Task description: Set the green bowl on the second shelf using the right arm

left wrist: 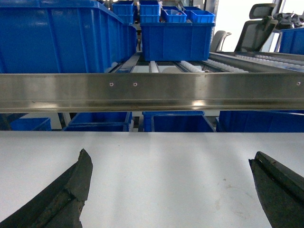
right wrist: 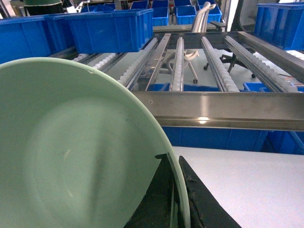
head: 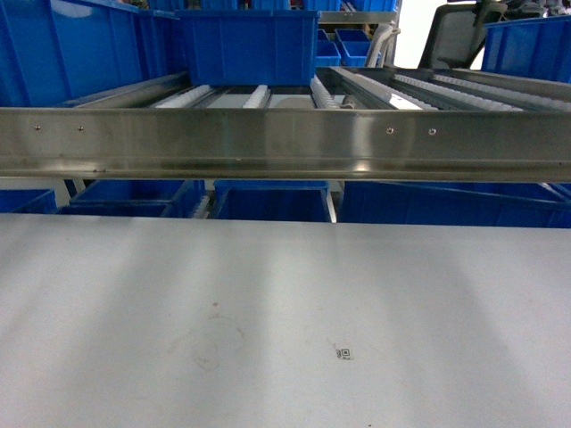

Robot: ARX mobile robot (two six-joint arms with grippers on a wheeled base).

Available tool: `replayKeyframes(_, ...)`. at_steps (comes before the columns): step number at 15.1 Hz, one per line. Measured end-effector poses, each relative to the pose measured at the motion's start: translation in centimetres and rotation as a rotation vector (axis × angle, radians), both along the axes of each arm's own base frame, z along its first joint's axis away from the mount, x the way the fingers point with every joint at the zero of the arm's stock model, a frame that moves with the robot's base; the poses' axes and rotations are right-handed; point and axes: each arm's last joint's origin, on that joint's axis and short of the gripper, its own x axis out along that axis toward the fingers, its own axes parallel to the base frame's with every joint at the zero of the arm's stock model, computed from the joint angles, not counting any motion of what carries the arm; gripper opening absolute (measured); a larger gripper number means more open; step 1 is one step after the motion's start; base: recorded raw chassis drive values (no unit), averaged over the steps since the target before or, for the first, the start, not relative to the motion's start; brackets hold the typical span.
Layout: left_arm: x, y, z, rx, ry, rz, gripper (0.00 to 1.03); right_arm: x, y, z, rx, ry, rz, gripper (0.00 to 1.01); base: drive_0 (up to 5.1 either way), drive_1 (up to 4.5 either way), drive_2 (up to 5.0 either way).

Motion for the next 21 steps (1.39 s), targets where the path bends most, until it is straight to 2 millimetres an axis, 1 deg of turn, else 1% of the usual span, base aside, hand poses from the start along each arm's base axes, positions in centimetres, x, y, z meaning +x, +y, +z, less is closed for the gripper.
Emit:
replayKeyframes(2, 0.00, 0.00, 0.00, 0.000, 0.000, 0.000, 0.98, -0.01, 0.00, 0.01, 0.001, 0.000, 0.000, 0.02, 0.0, 0.00, 0.0)
replayKeyframes(13, 0.00, 0.00, -0.01, 0.000, 0.001, 0.000, 0.98, 0.05, -0.10, -0.04, 0.008, 0.005, -0.004, 0.02, -4.8, 1.27, 3.5)
replayKeyframes(21, 0.00, 0.00, -0.02, 0.000, 0.002, 0.000, 0.98, 0.03, -0.09, 0.02, 0.008, 0.003, -0.004, 0.02, -5.0, 2.44, 2.4)
